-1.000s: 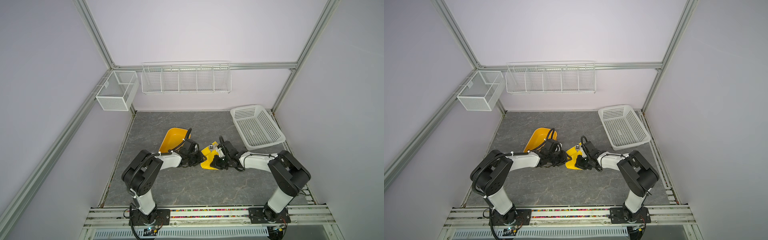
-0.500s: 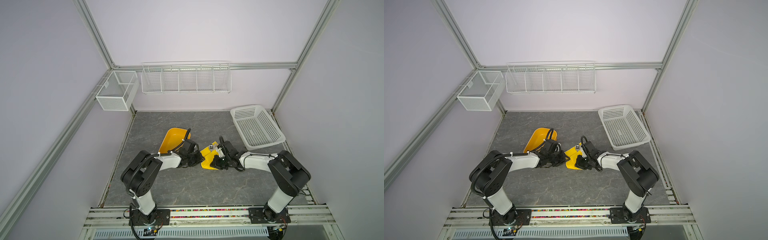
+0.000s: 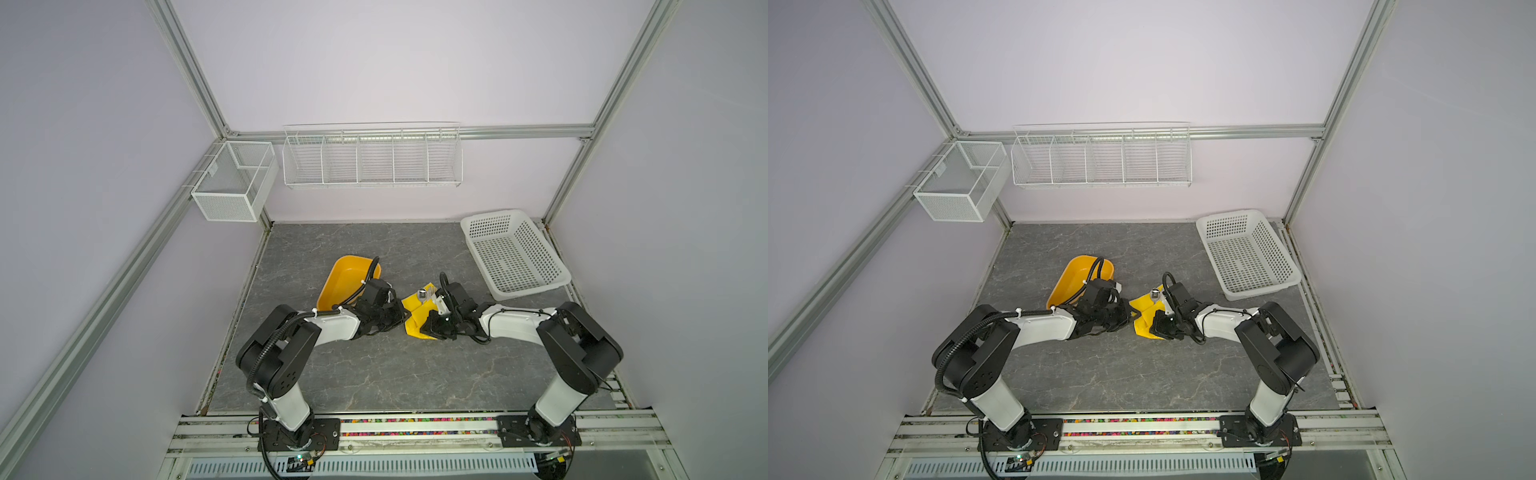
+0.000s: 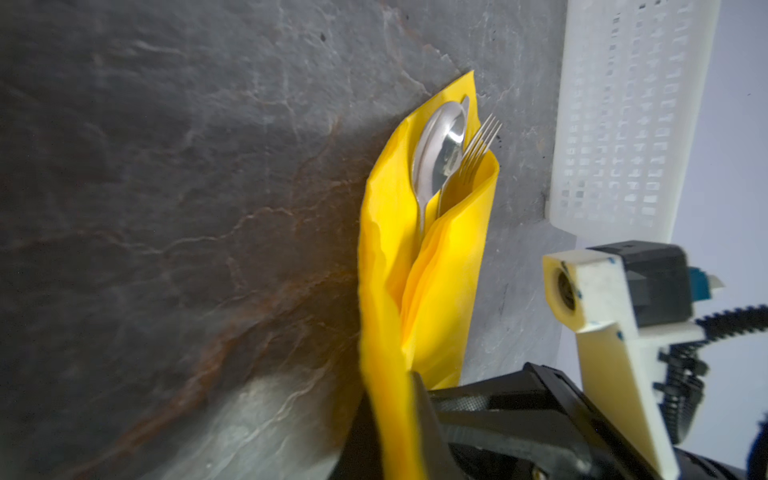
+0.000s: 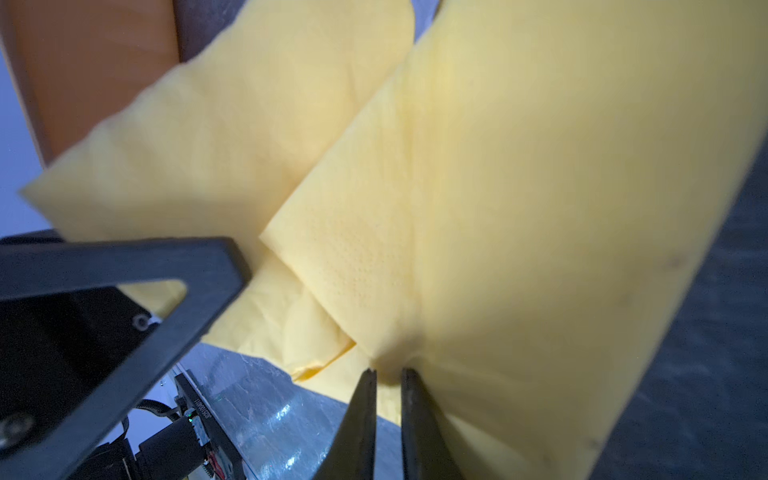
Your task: Place the utensils on the paper napkin and roll it up
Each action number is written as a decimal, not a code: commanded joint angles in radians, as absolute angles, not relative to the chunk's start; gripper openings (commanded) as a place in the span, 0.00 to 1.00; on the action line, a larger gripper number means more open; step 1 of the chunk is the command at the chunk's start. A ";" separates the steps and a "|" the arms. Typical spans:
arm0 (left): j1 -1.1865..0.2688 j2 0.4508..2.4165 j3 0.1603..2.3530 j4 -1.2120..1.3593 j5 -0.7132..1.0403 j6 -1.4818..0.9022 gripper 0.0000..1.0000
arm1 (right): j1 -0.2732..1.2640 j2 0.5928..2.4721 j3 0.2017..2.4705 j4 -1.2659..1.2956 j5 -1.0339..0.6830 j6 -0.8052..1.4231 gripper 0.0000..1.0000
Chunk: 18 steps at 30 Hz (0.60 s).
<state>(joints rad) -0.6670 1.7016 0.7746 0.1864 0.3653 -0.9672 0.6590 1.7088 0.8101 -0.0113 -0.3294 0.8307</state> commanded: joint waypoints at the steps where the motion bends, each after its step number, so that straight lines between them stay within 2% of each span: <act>1: -0.672 1.703 0.756 0.245 0.366 -0.977 0.20 | 0.661 1.689 0.792 -0.006 -0.314 0.844 0.16; 4: -0.676 1.711 0.744 0.279 0.372 -0.985 0.29 | 0.662 1.687 0.788 0.001 -0.316 0.847 0.17; 8: -0.683 1.730 0.761 0.250 0.374 -0.967 0.36 | 0.662 1.684 0.788 0.001 -0.317 0.844 0.17; 18: -0.699 1.757 0.801 0.176 0.318 -0.933 0.38 | 0.662 1.676 0.781 0.009 -0.316 0.848 0.17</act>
